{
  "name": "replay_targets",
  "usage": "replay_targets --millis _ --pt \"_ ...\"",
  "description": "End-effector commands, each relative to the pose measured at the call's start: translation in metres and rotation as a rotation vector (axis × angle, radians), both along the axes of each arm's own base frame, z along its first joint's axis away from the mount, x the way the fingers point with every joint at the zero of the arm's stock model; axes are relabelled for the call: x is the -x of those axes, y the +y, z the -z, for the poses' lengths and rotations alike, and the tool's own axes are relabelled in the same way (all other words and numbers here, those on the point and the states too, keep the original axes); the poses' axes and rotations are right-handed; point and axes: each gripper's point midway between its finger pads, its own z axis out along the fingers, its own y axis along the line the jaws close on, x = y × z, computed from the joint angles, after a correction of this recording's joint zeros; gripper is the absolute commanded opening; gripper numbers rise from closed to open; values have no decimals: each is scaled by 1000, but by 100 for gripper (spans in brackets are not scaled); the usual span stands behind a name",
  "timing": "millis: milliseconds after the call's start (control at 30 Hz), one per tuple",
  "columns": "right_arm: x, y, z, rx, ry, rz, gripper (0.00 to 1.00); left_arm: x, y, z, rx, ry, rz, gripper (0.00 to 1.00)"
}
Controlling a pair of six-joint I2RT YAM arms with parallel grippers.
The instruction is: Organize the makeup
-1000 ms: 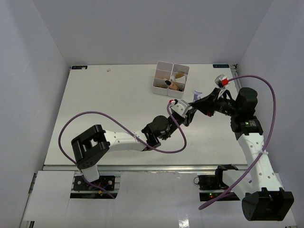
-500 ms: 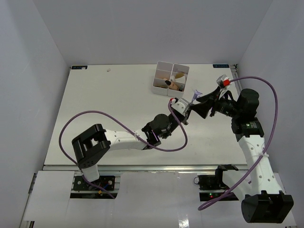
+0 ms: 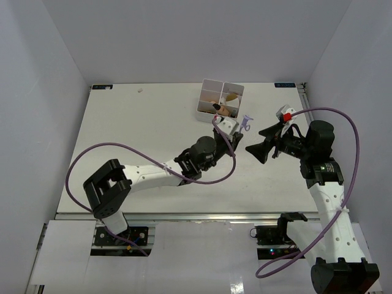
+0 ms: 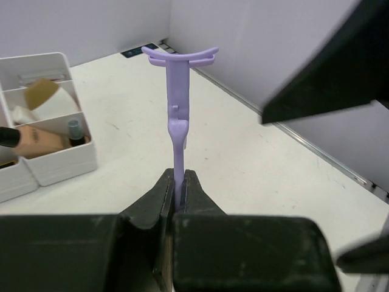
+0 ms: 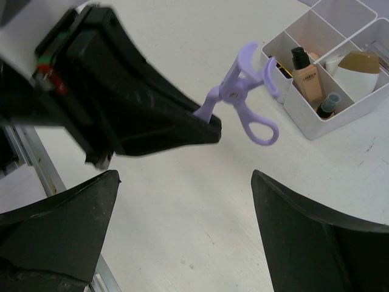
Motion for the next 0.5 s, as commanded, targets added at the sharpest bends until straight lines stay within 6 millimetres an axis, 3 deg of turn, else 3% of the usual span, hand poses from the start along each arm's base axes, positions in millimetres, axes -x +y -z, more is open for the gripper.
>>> replay_targets --millis 0,167,233,267,333,467 --pt "18 -6 0 84 -76 -62 98 -27 36 -41 44 83 9 0" --pt "30 -9 5 86 -109 -124 98 -65 70 -47 -68 148 40 0" --pt "33 -12 8 75 -129 -147 98 -91 90 -45 -173 117 4 0" --pt "34 -12 7 73 -144 -156 98 -93 91 -46 -185 124 2 0" --pt "34 -14 11 80 -156 -159 98 -114 106 -58 -220 67 -28 0" --pt "35 -14 23 84 -160 -176 98 -150 121 -56 -318 -35 -31 0"
